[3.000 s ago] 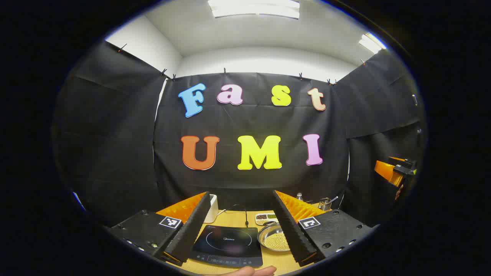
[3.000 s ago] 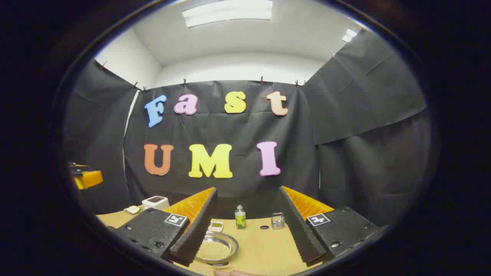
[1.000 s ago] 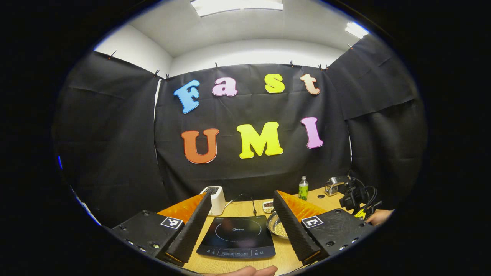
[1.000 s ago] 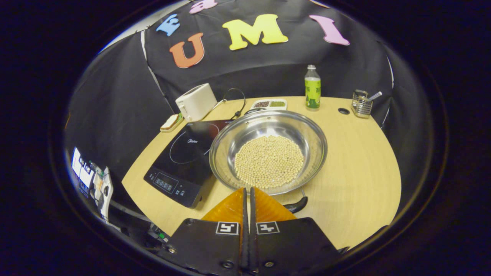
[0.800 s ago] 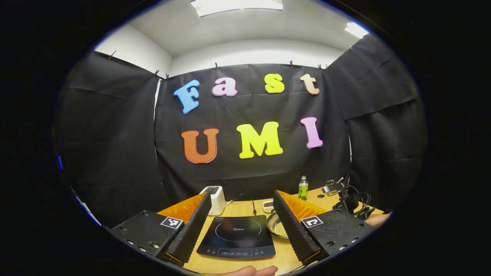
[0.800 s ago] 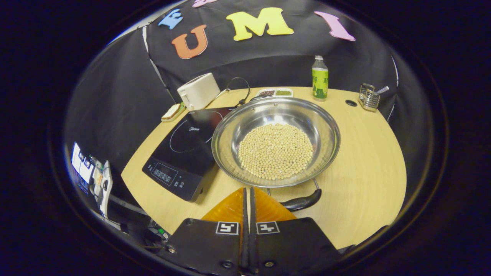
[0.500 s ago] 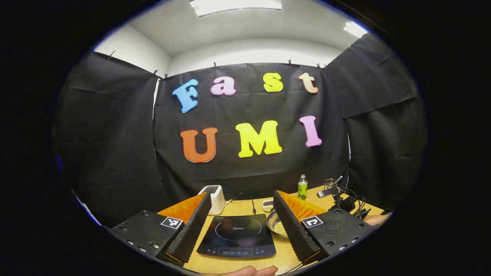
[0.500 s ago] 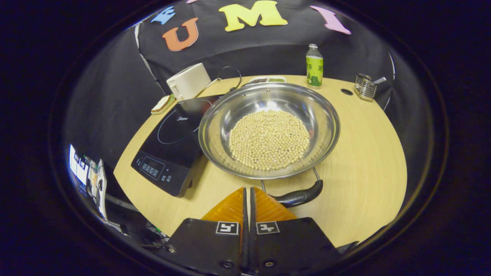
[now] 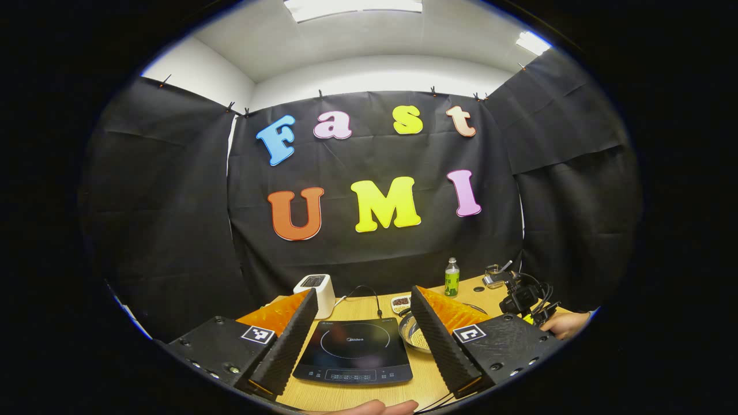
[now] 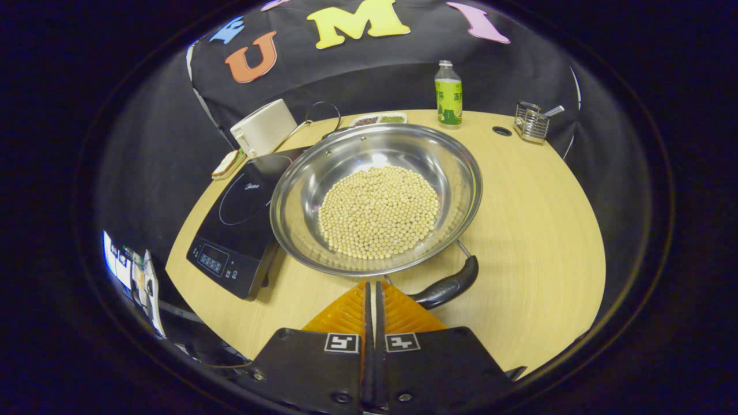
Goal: First push the handle of the pot to place it horizontally, then grasp the pot with both hands and set it on the induction cooktop.
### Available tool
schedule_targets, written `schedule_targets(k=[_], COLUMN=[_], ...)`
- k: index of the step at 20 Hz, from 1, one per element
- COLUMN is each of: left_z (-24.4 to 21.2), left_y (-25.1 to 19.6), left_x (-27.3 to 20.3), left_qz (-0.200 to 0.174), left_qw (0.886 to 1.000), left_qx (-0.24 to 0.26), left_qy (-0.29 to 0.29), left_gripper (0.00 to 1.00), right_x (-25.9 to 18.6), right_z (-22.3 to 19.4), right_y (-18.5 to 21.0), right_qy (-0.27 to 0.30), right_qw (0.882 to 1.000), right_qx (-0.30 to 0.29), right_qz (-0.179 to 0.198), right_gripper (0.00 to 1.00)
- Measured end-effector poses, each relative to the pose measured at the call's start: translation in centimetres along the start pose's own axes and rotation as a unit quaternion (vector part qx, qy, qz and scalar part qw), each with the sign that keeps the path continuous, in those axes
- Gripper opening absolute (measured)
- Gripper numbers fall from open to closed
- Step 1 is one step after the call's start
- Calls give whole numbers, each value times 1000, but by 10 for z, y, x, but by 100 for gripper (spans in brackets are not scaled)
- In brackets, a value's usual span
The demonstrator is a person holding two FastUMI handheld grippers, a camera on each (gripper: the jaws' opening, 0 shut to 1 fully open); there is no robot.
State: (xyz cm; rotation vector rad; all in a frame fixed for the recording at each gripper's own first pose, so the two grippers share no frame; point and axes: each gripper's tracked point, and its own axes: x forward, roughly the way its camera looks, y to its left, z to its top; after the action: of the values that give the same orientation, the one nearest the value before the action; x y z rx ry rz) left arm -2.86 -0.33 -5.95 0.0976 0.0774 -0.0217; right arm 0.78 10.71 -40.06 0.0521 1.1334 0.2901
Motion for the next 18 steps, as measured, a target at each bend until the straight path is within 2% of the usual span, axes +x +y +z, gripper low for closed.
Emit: schedule_targets(k=[2,5,8,9,10,12,13,14,17,18], left_z=[0,2,1,0,1,1,1,3,5,5], left_y=[-2,-4,-9,-10,-12,-14,-14,-13,-14,-15], left_x=[1,3,7,9,10,16,19,21,30,33], left_qz=[0,2,-1,0,0,0,2,4,5,5], left_qw=[1000,1000,1000,1000,1000,1000,1000,1000,1000,1000], left_qx=[-1,-2,-5,-5,-4,-3,-3,-2,-3,-7], left_qy=[-1,-4,-4,-2,-1,1,1,1,-5,-4], left_gripper=[96,96,96,96,96,96,96,96,96,96], right_x=[0,-1,-1,-1,-1,-1,0,0,2,2], right_z=[2,5,9,10,11,13,14,16,22,24], right_y=[-8,-19,-29,-33,-35,-40,-42,-45,-56,-60], right_qy=[-1,-3,-5,-6,-6,-4,-3,-3,-3,-4], right_qw=[1000,1000,1000,1000,1000,1000,1000,1000,1000,999], right_qx=[-4,-5,-5,-5,-6,-7,-9,-13,-22,-26], right_qz=[-8,-17,-18,-18,-17,-14,-14,-14,-17,-19], right_gripper=[4,1,1,4,1,4,1,4,1,4])
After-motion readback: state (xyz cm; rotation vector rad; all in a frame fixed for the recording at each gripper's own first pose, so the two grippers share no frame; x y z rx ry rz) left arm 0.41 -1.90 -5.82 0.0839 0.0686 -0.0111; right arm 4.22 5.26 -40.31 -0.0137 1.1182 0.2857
